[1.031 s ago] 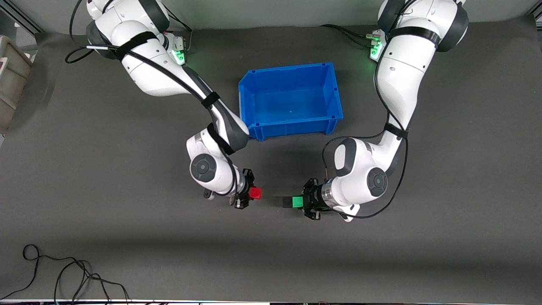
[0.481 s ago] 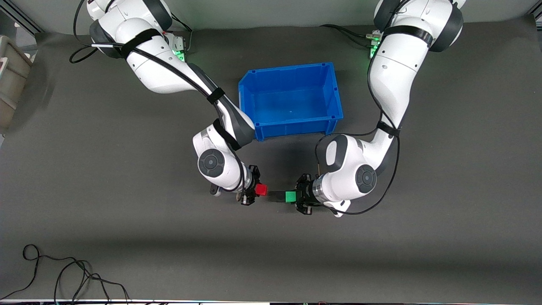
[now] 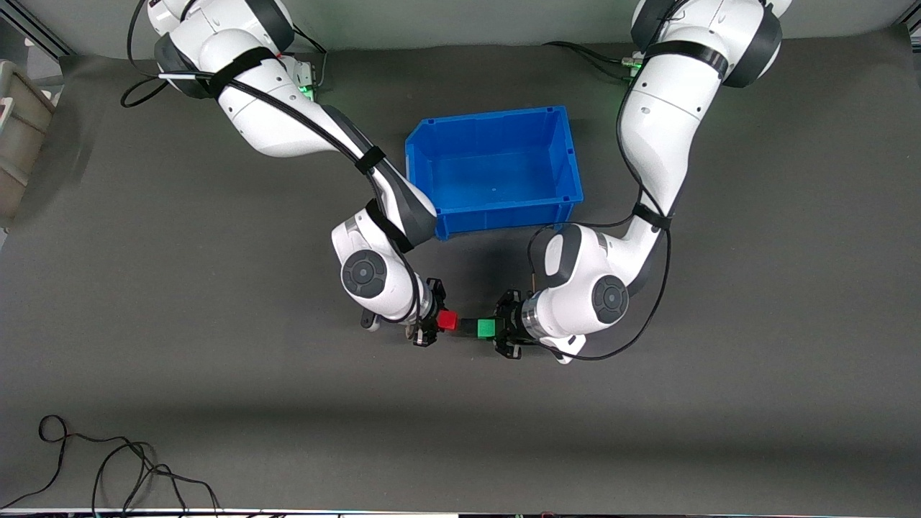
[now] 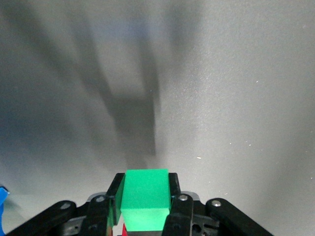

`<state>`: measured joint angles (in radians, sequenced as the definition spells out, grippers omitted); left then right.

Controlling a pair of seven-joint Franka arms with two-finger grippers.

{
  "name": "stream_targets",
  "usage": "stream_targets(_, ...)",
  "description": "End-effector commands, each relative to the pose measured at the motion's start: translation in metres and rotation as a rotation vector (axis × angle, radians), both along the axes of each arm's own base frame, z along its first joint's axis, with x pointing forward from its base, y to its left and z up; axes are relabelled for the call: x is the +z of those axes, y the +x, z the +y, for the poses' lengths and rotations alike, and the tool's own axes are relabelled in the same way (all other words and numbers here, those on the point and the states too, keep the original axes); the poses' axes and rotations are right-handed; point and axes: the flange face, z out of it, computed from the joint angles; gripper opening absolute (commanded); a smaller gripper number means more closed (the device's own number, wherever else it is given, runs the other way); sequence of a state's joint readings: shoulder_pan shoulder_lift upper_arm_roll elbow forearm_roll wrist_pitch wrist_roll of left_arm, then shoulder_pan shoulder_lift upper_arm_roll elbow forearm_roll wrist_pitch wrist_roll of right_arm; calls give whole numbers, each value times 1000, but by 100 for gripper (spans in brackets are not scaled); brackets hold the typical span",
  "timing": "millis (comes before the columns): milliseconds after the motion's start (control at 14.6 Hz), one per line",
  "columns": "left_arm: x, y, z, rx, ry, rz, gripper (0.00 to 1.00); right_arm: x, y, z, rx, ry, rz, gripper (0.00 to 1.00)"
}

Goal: Attach green and red cubes to black cube
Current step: 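Press the red cube and green cube against the black cube's sides, then hold the red and green cubes pressed against the black cube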

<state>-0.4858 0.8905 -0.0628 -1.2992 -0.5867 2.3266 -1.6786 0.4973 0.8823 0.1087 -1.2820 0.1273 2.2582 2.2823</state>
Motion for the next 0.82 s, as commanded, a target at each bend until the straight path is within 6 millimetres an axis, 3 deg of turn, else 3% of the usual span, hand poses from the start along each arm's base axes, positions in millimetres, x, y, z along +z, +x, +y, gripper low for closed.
stream_targets(0,3,-5,-8,-3,17,10,0,-2,1,6,-19,-15,-9,0)
stream_targets(756,1,-8,-9,-17,23,28,0,-11,5,-2,-76,-17,11,0)
